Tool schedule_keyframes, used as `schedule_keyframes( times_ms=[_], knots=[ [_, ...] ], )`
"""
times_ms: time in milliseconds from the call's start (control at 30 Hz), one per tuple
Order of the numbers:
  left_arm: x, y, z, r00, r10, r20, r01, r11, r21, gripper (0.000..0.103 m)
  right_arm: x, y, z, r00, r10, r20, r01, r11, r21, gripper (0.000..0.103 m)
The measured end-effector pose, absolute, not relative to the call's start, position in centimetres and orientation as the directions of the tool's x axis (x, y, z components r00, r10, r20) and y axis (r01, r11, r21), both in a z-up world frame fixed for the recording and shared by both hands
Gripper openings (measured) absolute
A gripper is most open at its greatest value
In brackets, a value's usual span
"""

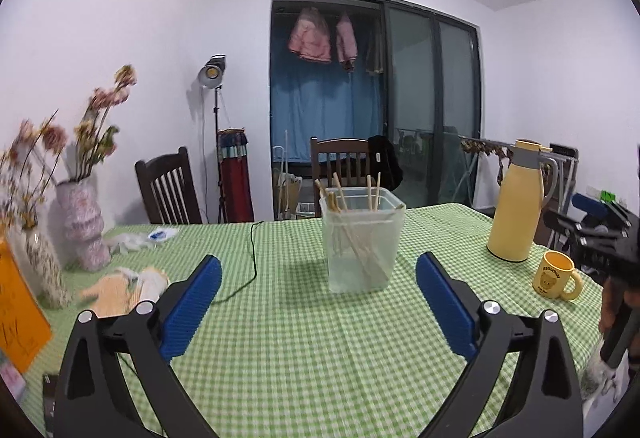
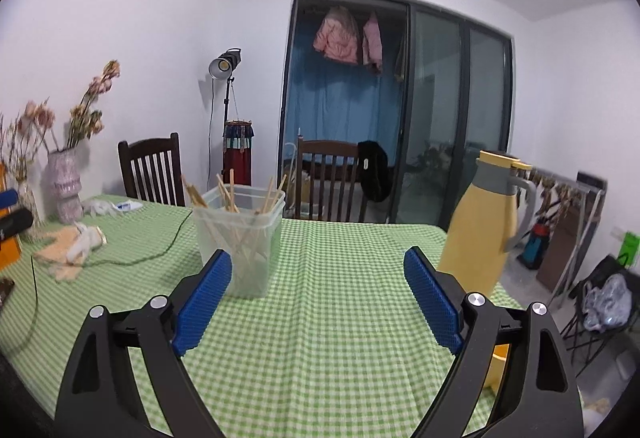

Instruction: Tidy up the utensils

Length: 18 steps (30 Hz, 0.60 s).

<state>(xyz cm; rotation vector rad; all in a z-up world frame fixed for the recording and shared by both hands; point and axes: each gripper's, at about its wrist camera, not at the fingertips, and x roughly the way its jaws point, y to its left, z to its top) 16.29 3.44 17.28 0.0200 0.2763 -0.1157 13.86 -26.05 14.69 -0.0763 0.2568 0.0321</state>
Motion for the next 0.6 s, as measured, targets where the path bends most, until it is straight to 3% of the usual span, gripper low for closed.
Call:
schedule_keyframes(
  times_ms=[200, 400, 600],
  knots=[
    [12.3, 4.1, 12.8, 0.975, -0.072, -0.212, 0.063, 0.997, -0.049, 0.095, 9.6, -24.8, 11.8, 0.982, 0.0, -0.19, -0.019, 0.995, -0.097, 0.087],
    [8.4, 3.3, 9.2, 0.985, -0.041, -0.165, 0.042, 0.999, -0.001, 0.095, 6.2, -23.4, 8.0, 0.971, -0.022, -0.238, 0.016, 1.0, -0.027, 0.087],
    [4.6, 2.4, 6.4, 0.982, -0.072, -0.176, 0.071, 0.997, -0.013, 0.095, 2.5, -22.3, 5.9, 0.97, -0.061, -0.236, 0.065, 0.998, 0.012, 0.087]
  ],
)
